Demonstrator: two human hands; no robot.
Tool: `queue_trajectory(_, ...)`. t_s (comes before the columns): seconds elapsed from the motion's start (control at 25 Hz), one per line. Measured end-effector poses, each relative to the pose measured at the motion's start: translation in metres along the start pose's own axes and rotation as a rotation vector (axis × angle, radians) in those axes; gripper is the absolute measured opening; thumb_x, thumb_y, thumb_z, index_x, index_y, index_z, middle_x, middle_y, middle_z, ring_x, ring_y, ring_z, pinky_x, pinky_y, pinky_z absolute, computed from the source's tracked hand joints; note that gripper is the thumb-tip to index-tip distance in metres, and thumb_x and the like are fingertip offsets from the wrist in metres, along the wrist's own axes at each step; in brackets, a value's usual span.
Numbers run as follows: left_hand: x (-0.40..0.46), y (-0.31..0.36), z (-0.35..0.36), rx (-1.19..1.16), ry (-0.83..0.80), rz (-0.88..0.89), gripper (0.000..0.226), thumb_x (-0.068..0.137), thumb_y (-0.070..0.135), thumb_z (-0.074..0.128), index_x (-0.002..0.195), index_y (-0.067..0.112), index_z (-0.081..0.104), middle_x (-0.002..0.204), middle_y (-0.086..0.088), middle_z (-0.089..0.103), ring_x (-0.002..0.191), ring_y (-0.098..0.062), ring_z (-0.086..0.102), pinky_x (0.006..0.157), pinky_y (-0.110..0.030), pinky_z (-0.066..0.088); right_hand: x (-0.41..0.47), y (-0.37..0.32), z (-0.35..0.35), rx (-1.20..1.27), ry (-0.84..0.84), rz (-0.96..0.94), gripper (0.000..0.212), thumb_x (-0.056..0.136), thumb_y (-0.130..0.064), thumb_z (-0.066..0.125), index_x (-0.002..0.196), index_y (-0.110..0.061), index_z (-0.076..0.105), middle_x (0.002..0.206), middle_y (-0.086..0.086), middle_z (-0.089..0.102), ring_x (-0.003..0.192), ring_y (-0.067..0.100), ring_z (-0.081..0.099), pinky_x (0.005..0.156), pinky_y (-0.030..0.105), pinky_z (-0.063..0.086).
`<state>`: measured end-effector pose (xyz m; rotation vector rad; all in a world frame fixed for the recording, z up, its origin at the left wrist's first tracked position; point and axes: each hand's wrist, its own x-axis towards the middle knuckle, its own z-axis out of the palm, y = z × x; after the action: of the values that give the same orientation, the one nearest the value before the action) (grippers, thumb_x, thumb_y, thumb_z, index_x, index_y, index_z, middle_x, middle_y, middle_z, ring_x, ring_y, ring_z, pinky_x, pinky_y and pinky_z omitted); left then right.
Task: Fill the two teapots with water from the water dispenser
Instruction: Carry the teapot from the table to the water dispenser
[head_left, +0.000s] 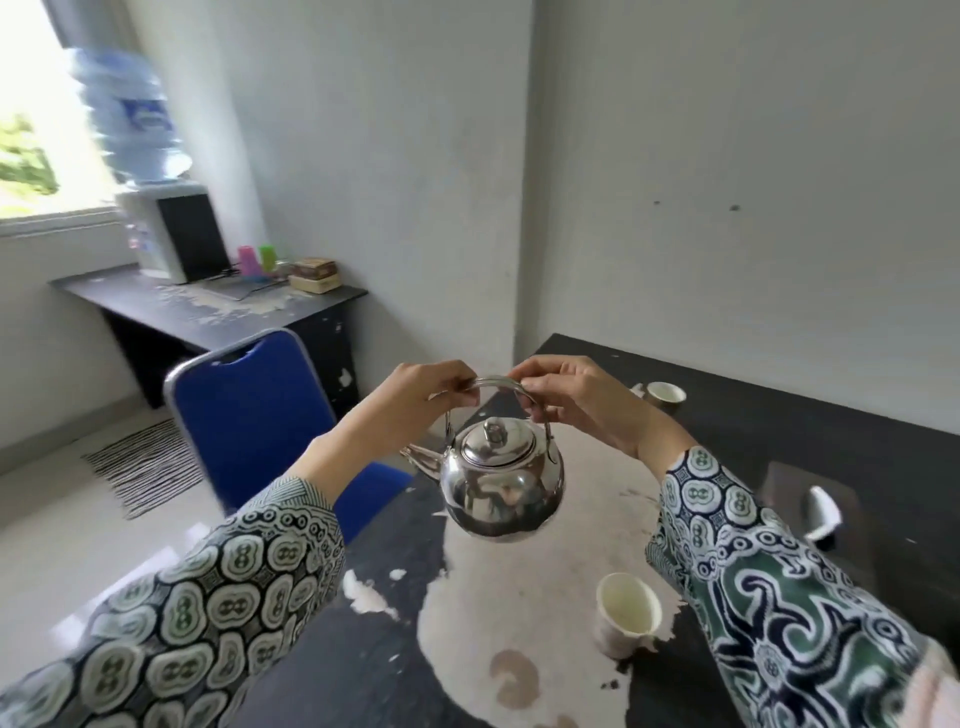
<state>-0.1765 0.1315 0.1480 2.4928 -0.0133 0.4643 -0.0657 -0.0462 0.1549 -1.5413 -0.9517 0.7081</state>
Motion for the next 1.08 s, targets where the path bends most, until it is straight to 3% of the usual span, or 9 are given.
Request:
queue_trajectory(0.2, -0.087, -0.056, -0.086, 0.058, -0.041, -0.173, 0.006, 0.083, 0.017, 0.065, 0.087, 0.012, 0.063, 0.085, -0.006, 0.069, 0.081, -0.022, 0.062, 0.078, -0.029, 0.046, 0.050, -0.017, 0.114, -0.137, -0.190, -0.054, 0.009, 0.087, -0.011, 0.056, 0.093, -0.010, 0.062, 0.072, 0.000, 0.054, 0.066, 0.012, 0.048, 0.069, 0.025, 0.044)
queue_trajectory(0.36, -0.158, -0.124, -0.175, 0.032, -0.081, -0.268, 0.018, 0.082, 0.014, 0.066, 0.074, 0.028, 0.059, 0.072, 0.009, 0.064, 0.064, 0.004, 0.056, 0.068, -0.011, 0.042, 0.116, -0.034, 0.224, -0.169, -0.347, -0.133, 0.014, 0.085, -0.009, 0.059, 0.098, -0.004, 0.062, 0.077, 0.004, 0.055, 0.066, 0.013, 0.047, 0.065, 0.026, 0.043)
queue_trajectory(0.52, -0.220, -0.192, -0.262, -0.015, -0.003, -0.335, 0.023, 0.082, 0.009, 0.066, 0.070, 0.027, 0.058, 0.067, 0.009, 0.060, 0.060, 0.003, 0.052, 0.065, -0.010, 0.042, 0.188, -0.056, 0.336, -0.151, -0.419, -0.177, 0.014, 0.084, -0.006, 0.059, 0.098, -0.003, 0.061, 0.073, 0.001, 0.055, 0.061, 0.010, 0.048, 0.061, 0.021, 0.043)
queue_trajectory(0.64, -0.265, -0.234, -0.312, -0.065, 0.063, -0.378, 0.019, 0.084, 0.008, 0.063, 0.072, 0.022, 0.058, 0.068, 0.001, 0.057, 0.064, -0.004, 0.049, 0.067, -0.018, 0.041, 0.234, -0.065, 0.411, -0.120, -0.473, -0.216, 0.013, 0.083, -0.010, 0.063, 0.095, -0.007, 0.063, 0.080, 0.009, 0.057, 0.065, 0.011, 0.050, 0.063, 0.020, 0.044)
queue_trajectory(0.76, -0.310, -0.278, -0.361, -0.047, 0.187, -0.441, 0.014, 0.086, 0.015, 0.062, 0.074, 0.021, 0.059, 0.066, 0.002, 0.057, 0.066, -0.011, 0.048, 0.070, -0.029, 0.041, 0.280, -0.075, 0.486, -0.097, -0.512, -0.274, 0.018, 0.082, -0.011, 0.064, 0.098, -0.003, 0.062, 0.084, 0.013, 0.058, 0.068, 0.017, 0.051, 0.064, 0.023, 0.045)
queue_trajectory(0.92, -0.363, -0.334, -0.409, -0.050, 0.370, -0.519, 0.023, 0.089, 0.025, 0.056, 0.067, 0.029, 0.058, 0.061, 0.006, 0.055, 0.060, -0.011, 0.049, 0.069, -0.034, 0.044, 0.333, -0.086, 0.579, -0.092, -0.609, -0.330, 0.022, 0.082, -0.007, 0.062, 0.101, 0.005, 0.059, 0.086, 0.018, 0.055, 0.070, 0.025, 0.049, 0.062, 0.022, 0.045)
queue_trajectory(1.08, -0.388, -0.395, -0.447, 0.047, 0.443, -0.555, 0.029, 0.092, 0.034, 0.046, 0.065, 0.024, 0.053, 0.060, 0.004, 0.050, 0.059, -0.014, 0.048, 0.069, -0.036, 0.044, 0.391, -0.082, 0.649, -0.070, -0.686, -0.343, 0.019, 0.083, -0.005, 0.061, 0.099, 0.005, 0.057, 0.084, 0.017, 0.053, 0.066, 0.020, 0.050, 0.058, 0.017, 0.047)
